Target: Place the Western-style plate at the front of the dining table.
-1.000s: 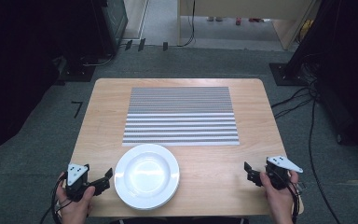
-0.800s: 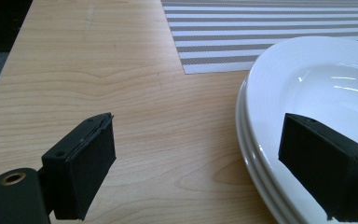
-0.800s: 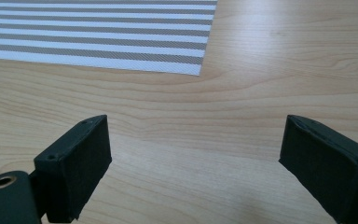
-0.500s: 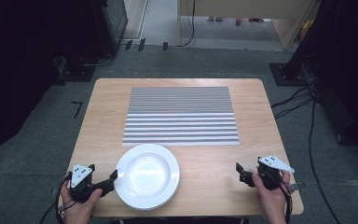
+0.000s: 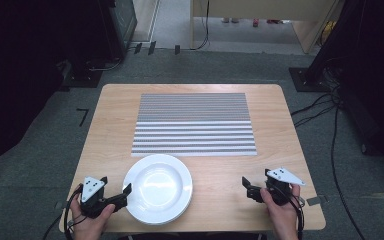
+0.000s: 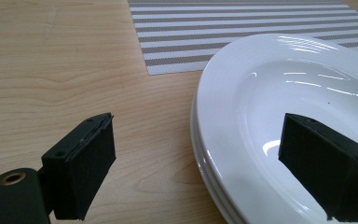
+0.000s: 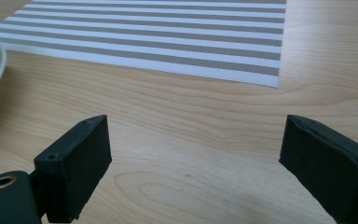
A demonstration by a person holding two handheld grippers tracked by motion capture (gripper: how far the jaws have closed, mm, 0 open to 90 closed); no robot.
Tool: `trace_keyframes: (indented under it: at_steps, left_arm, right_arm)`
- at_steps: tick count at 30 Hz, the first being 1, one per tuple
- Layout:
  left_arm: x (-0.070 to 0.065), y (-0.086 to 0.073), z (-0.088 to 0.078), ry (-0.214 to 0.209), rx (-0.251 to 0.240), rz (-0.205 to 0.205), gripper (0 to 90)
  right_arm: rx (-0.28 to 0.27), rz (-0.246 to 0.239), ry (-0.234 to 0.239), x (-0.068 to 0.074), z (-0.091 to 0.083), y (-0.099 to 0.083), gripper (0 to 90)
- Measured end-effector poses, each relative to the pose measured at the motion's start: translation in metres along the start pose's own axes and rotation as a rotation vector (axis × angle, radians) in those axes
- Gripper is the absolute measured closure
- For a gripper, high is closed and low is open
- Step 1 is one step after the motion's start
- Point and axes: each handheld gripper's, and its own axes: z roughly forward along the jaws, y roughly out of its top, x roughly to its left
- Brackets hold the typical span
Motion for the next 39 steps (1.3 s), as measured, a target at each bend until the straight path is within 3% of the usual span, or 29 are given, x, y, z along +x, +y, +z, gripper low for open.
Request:
trace_keyframes:
  at_steps: [1,25,34,39]
  left_arm:
    - [-0.001,0.000,0.000,-0.001,0.003,0.006,11.2]
    - [-0.013,-0.001,0.005,-0.028,0.031,0.030,12.3]
    - [-0.016,-0.003,0.008,-0.067,0.059,0.038,15.6]
    - [-0.014,-0.005,0.009,-0.063,0.076,0.038,28.6]
  right_arm:
    - [0.002,0.004,0.019,0.004,0.001,0.000,8.5]
    - [0.001,-0.048,0.112,0.051,0.014,0.005,8.5]
    - [-0.004,-0.054,0.156,0.072,0.024,0.005,8.6]
    - [-0.014,-0.050,0.192,0.087,0.032,0.008,9.2]
